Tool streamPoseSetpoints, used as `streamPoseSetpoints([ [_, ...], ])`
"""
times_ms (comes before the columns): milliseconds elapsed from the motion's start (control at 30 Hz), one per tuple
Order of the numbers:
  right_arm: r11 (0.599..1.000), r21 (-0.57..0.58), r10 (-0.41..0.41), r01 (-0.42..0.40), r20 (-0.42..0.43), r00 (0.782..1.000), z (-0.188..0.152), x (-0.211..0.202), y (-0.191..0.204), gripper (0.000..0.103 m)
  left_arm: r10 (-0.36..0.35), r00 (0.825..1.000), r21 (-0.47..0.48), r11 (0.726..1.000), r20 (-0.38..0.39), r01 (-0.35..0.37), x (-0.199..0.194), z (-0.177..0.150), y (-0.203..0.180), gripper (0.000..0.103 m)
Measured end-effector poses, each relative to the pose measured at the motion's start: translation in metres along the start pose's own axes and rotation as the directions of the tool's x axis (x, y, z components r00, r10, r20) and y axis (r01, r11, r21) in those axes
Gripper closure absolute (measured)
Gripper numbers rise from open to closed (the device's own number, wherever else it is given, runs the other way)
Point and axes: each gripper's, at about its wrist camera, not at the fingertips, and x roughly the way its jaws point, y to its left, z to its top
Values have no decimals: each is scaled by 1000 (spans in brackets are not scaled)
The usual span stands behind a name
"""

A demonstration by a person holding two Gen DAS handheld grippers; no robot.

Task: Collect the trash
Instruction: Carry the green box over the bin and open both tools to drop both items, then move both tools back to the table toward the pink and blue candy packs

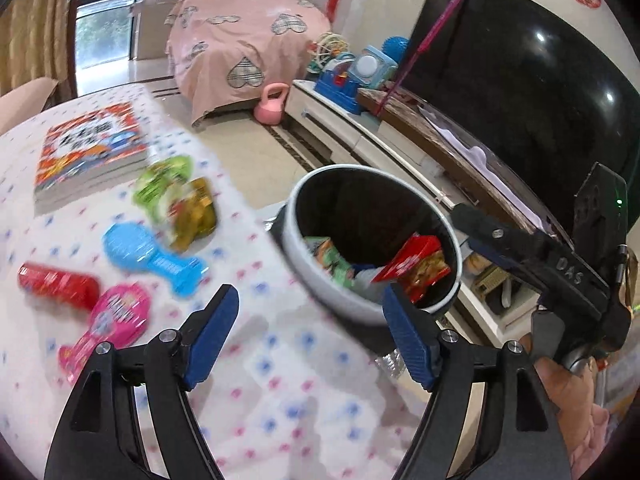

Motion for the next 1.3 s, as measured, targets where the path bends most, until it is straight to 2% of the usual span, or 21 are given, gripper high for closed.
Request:
streamPoseSetpoints([
  [67, 1000, -4, 4, -4, 8, 1000, -4, -3, 6, 12, 17, 1000, -12, 1000, 2, -17, -10, -8, 12, 27],
  [367, 998, -45, 47, -47, 11, 999, -29, -13, 47, 12, 82, 997, -86, 993, 3, -81, -43, -38, 68, 27],
  [700, 988, -111, 103, -110, -67, 992, -56, 5, 95, 12, 147, 989, -167, 975, -2, -145, -69, -60, 126, 27],
  [933, 977, -156, 132, -148, -111, 985, -70, 16, 123, 12, 189, 982, -224, 957, -7, -186, -77, -62, 156, 27],
  [1100, 966, -189, 146, -174, -152, 978, -82, 30, 145, 16, 227, 974, -226, 947, -21, -226, -77, -59, 173, 27],
  [1267, 956, -219, 149, -197, -219, 964, -94, 52, 162, 39, 235, 971, -239, 942, -35, -236, -75, -60, 191, 27],
  [1300, 954, -224, 148, -200, -229, 962, -96, 56, 165, 41, 229, 973, -239, 943, -33, -230, -74, -59, 192, 27],
])
